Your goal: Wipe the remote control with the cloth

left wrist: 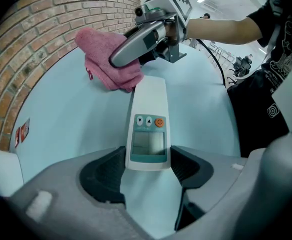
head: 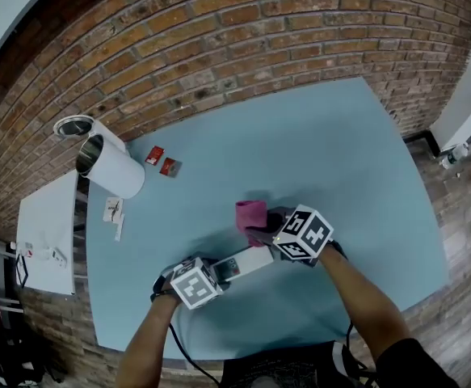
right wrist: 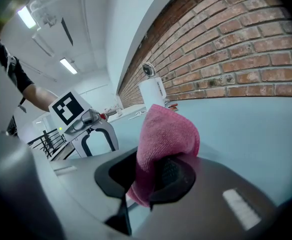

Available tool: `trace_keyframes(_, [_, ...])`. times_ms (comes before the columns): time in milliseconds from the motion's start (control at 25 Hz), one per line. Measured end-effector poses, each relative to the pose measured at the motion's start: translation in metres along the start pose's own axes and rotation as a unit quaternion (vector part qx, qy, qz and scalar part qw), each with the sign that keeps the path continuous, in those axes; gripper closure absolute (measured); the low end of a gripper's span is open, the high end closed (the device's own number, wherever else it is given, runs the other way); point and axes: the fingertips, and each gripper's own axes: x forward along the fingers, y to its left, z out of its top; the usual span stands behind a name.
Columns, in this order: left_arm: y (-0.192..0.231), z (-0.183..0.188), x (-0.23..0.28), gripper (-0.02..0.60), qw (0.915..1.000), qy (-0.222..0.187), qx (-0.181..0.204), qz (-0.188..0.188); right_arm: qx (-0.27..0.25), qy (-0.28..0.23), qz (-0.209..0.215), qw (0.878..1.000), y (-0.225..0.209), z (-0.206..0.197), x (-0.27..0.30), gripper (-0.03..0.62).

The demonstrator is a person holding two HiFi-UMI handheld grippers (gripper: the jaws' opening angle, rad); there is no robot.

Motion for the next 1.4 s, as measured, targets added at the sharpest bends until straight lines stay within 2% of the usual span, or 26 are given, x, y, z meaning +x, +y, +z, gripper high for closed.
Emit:
trace_keyframes(240, [0.001,0.0,0.002,0.299,1.0,0.001,0.002,0.002,0.01,-0.015,-0.02,1.0,-0.005,-0.004,-0.014,0.53])
trace_keyframes(400, [0.0,-0.001,-0.001,0.303,0.9999,0.002,-0.005,0.011,0.028,-0.04,-0.048,0.998,-0.008,-0.004,-0.027,0.53])
trace_keyframes(520, [0.001,-0.005,-0.003,0.306,0.9992,0.009,-0.035,0.018,0.045,-0.065,-0.078,0.994,-0.007,-0.006,-0.043,0.53])
trace_keyframes(720, [-0.004,-0.004,-0.007,0.305,0.9963,0.01,-0.085,0.011,0.082,-0.113,-0.121,0.983,0.001,-0.02,-0.073,0.53])
trace_keyframes(840, [-0.014,-0.003,-0.007,0.305,0.9912,-0.006,-0.131,-0.021,0.108,-0.145,-0.139,0.974,0.005,-0.025,-0.089,0.53])
trace_keyframes(960, [-0.033,0.001,-0.006,0.307,0.9758,-0.037,-0.196,-0.09,0.125,-0.172,-0.157,0.964,0.01,-0.029,-0.103,0.53])
trace_keyframes(1040, [-0.047,0.006,-0.007,0.307,0.9566,-0.059,-0.242,-0.151,0.123,-0.179,-0.169,0.961,0.012,-0.031,-0.108,0.53])
trace_keyframes(1120, [-0.061,0.013,-0.01,0.307,0.931,-0.079,-0.285,-0.214,0.124,-0.184,-0.176,0.959,0.014,-0.034,-0.111,0.53])
trace_keyframes(1200, [-0.07,0.021,-0.013,0.307,0.9014,-0.102,-0.324,-0.268,0.131,-0.188,-0.181,0.956,0.014,-0.038,-0.112,0.53])
trace_keyframes(1240, [-0.072,0.025,-0.016,0.307,0.8826,-0.118,-0.346,-0.296,0.135,-0.19,-0.184,0.955,0.014,-0.04,-0.111,0.53])
trace_keyframes(1280, [-0.073,0.031,-0.021,0.307,0.8588,-0.139,-0.371,-0.325,0.139,-0.193,-0.186,0.953,0.014,-0.041,-0.111,0.53])
trace_keyframes(1320, [-0.074,0.037,-0.027,0.307,0.8296,-0.163,-0.398,-0.356,0.141,-0.195,-0.189,0.952,0.014,-0.041,-0.11,0.53])
trace_keyframes(1400, [-0.072,0.05,-0.038,0.308,0.7625,-0.211,-0.452,-0.411,0.139,-0.197,-0.194,0.951,0.013,-0.041,-0.107,0.53])
